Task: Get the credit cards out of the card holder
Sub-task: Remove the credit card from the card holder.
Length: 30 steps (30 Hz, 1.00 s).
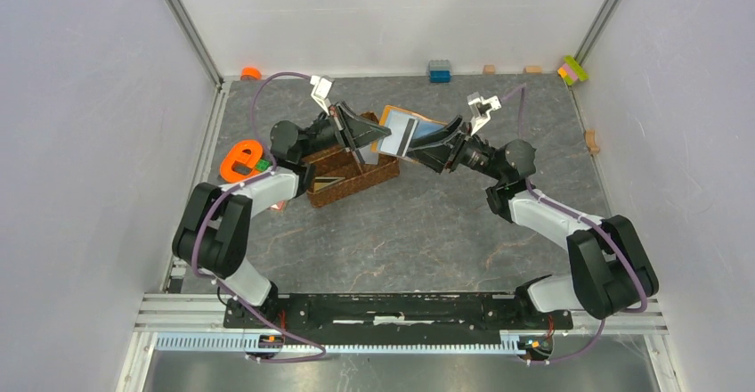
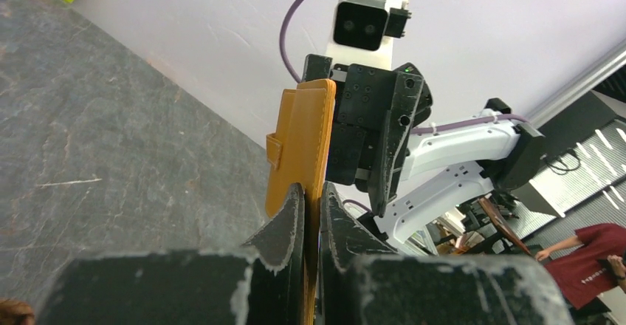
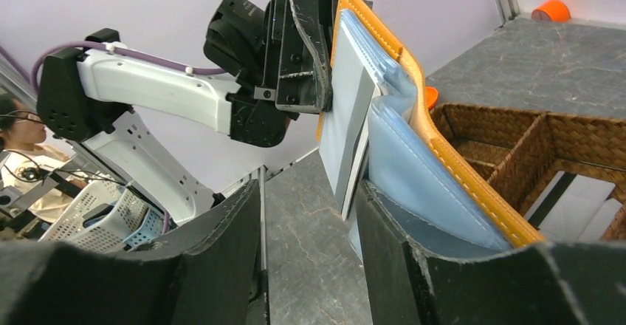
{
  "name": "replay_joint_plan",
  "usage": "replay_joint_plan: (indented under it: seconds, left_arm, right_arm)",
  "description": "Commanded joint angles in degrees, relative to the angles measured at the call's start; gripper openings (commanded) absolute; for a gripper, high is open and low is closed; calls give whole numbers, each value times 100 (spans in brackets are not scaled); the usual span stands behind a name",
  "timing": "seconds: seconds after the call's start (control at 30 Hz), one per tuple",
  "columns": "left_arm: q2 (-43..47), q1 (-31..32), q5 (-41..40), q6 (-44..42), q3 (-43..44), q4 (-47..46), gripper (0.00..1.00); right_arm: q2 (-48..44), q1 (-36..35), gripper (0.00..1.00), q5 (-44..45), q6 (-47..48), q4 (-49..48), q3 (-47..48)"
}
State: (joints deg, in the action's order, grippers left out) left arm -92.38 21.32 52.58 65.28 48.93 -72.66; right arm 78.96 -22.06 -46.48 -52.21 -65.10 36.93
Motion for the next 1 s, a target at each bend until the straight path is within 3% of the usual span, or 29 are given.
replay_joint_plan:
  seconds: [0.0,0.2,0.43,0.73,0.97]
  left_arm:
    - [331,335,246,-591,77,708,2]
    - [677,416,-186,-1401,-30,1693,2]
    - [1256,531,-1001,-2526,-102,3191,2]
    - [1166,616,-960,-2605,-66,3250,4]
    - [1164,698,-871,-2682,-96,3250,16]
  right_arm:
    - [-92,-114,55,192,295,154,201]
    - [-38,-113,51,144,88,-185,145]
    - [-120,-72,31,208,-63,-426,9]
    - [230,7,18,54,-1168,-2006,-133]
    - [323,28,18,75,-1232,-2053,-112]
